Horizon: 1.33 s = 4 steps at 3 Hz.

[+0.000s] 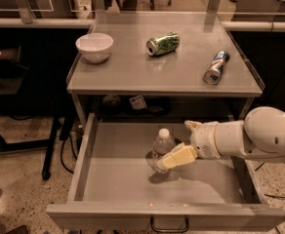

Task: Pick water bottle from top drawer and place on counter

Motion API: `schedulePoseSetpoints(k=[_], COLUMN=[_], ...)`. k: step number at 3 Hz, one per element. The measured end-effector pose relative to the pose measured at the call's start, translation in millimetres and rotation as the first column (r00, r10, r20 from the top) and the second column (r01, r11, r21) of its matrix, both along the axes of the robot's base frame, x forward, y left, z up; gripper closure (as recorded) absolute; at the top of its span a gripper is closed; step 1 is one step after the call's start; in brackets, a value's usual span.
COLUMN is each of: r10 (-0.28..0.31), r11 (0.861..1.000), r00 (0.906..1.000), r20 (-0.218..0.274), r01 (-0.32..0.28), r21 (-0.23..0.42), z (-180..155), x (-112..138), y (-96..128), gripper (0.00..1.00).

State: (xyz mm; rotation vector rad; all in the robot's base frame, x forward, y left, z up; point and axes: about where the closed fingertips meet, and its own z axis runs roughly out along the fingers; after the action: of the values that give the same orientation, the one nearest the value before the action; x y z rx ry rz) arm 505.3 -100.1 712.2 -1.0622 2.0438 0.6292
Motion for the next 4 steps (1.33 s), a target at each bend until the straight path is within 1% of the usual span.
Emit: schedulePoseSetpoints(k=[1, 2, 3, 4], r10=[-0.008, -0.021, -0.064, -0.052], r11=[1.0, 0.999, 0.997, 0.997], r00=[0.9997, 0.9982, 0.9905, 0.9928], r20=[-0.024, -0.057, -0.122, -0.108], r01=[0.009, 0.023, 0.069, 0.057], r21=[0.017, 0.028, 0.037, 0.046], z=[-12, -25, -44, -41], x=[2, -1, -10, -10], y=[4, 5, -1, 2], gripper=[0.0, 0.0, 0.0, 0.0])
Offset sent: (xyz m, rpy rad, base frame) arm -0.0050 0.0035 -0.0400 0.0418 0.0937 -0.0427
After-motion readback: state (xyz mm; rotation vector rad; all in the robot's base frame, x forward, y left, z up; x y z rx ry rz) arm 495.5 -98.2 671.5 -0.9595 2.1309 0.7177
